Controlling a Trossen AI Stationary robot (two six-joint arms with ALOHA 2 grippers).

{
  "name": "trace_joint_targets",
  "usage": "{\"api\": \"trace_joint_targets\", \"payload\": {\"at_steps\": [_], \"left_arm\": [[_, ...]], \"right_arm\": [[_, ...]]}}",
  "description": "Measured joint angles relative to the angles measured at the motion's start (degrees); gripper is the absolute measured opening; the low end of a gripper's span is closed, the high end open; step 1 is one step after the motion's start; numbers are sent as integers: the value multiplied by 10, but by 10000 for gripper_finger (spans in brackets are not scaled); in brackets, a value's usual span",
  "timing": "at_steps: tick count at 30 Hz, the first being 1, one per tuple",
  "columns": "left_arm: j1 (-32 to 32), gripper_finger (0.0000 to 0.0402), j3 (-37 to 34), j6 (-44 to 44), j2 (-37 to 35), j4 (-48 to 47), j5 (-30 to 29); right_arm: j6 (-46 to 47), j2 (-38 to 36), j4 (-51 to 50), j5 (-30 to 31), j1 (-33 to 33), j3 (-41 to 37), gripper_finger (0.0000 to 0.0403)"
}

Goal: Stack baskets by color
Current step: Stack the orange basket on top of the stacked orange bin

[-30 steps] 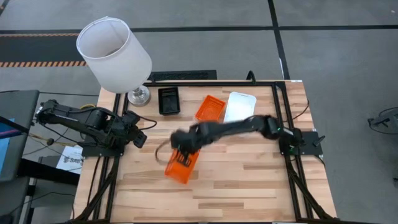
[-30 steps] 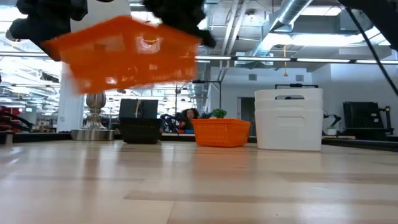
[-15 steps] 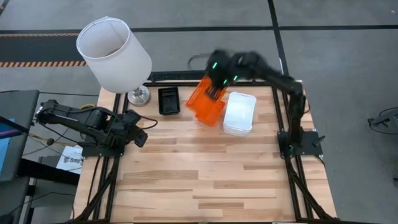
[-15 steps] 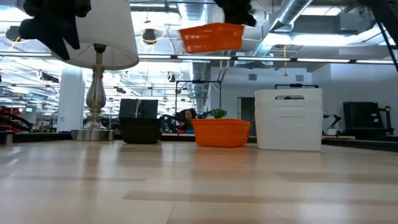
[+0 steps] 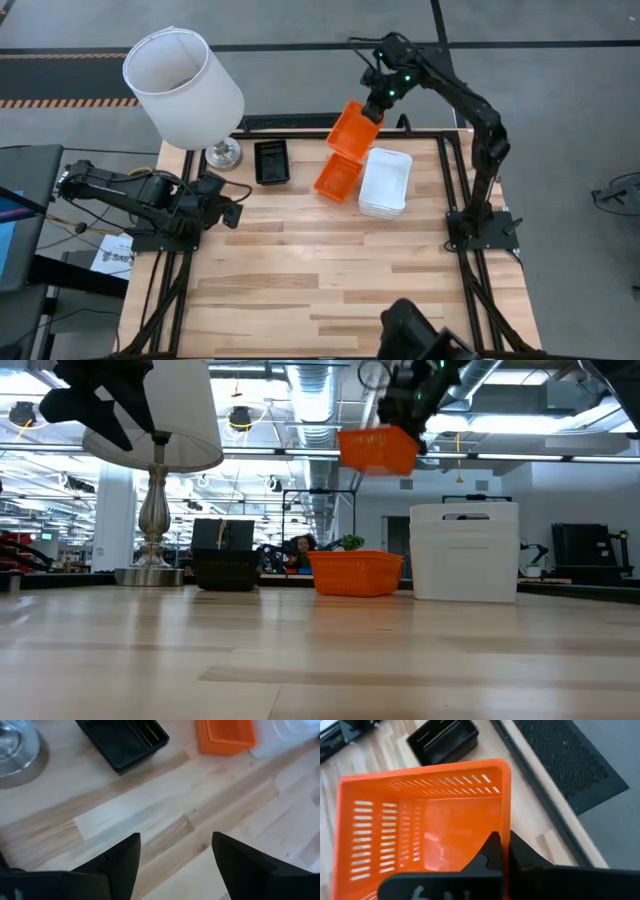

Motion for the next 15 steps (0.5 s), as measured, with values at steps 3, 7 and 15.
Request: {"api": "trace_joint_targets", "payload": {"at_steps": [3,7,15], "left_arm": [[0,233,0,-21,0,0,-22],[0,233,0,-42,0,0,-40],[0,233,0,-53,0,-1,-53]], "right_arm": [[-5,0,67,-40,-9,-60,5],[-5,-1,142,-88,-9,-122,5],[2,0,214,-91,7,-219,6]]}}
